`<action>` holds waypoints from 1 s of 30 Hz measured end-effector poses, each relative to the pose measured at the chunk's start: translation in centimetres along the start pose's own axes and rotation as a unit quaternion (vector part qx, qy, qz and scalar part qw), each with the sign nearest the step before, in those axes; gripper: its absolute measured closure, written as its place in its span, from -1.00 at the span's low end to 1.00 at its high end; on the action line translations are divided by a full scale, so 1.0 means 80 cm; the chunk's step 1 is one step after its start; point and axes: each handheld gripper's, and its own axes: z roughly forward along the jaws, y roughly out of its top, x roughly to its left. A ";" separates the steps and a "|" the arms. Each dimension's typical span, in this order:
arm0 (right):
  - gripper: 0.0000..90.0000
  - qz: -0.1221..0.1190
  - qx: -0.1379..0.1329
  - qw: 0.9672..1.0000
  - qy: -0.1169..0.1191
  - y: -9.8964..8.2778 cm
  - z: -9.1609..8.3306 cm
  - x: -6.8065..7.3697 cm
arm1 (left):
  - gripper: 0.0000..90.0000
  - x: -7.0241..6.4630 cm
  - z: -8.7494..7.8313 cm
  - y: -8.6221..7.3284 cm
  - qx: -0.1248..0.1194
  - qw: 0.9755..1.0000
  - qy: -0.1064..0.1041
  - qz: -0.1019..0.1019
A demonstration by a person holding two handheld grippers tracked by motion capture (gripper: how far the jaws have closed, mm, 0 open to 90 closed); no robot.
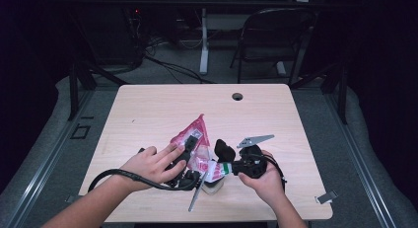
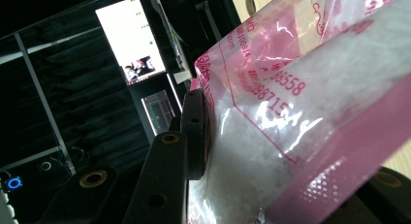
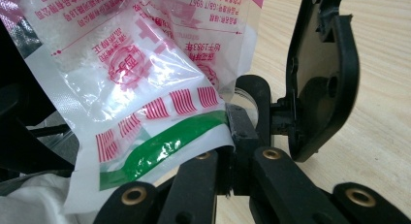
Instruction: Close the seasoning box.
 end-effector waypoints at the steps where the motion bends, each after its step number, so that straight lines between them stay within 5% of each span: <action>1: 1.00 -0.001 0.001 1.000 -0.001 0.000 0.000 0.000 | 0.68 0.000 0.000 0.000 0.000 1.000 0.000 0.001; 30: 1.00 -0.003 0.016 1.000 -0.006 -0.002 0.007 -0.001 | 0.65 -0.006 0.001 0.004 -0.004 1.000 -0.008 0.005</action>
